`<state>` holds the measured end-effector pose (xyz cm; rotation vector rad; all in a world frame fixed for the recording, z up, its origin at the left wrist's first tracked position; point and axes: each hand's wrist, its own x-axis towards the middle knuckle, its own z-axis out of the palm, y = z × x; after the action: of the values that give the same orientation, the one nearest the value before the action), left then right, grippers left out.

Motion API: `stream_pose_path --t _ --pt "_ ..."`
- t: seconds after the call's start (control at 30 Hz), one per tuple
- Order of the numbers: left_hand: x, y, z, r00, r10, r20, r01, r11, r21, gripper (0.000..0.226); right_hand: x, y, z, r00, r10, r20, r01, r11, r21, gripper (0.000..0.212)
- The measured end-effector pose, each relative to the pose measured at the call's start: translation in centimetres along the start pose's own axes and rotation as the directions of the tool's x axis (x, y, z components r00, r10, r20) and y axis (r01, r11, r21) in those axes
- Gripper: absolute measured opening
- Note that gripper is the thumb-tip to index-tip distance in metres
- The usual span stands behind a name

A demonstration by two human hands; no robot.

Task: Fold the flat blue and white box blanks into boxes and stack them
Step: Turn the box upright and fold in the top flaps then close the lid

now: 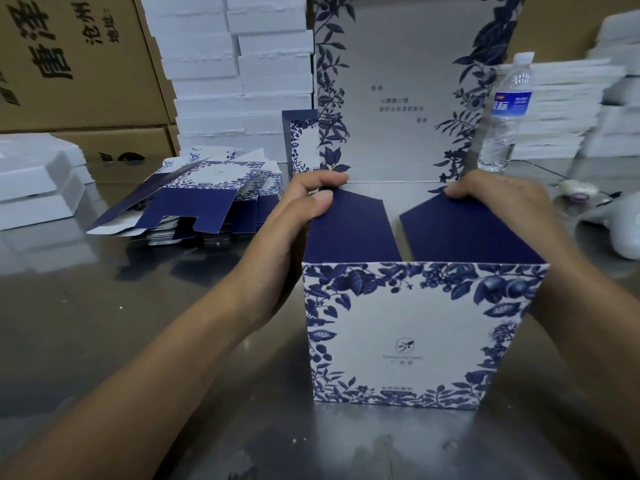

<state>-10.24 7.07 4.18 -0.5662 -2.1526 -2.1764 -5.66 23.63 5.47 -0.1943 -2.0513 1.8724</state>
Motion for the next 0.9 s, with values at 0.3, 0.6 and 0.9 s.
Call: stream_pose_path --t 0.3,0.6,0.9 --pt "-0.1 -0.1 0.0 1.000 0.021 0.001 -0.021 0.998 -0.051 0.038 -0.1 -0.2 0.3 0.999 -0.040 -0.029 0.040 0.999 0.013 0.013" --pt "-0.4 -0.7 -0.2 0.998 0.048 0.039 -0.045 0.997 -0.069 0.035 0.4 0.1 0.1 0.998 -0.052 -0.030 0.052 0.999 -0.014 0.027" --pt "-0.2 -0.6 -0.2 0.996 0.076 0.044 -0.074 0.996 -0.057 0.035 0.1 0.4 0.1 0.992 -0.123 0.023 0.119 0.986 0.116 0.023"
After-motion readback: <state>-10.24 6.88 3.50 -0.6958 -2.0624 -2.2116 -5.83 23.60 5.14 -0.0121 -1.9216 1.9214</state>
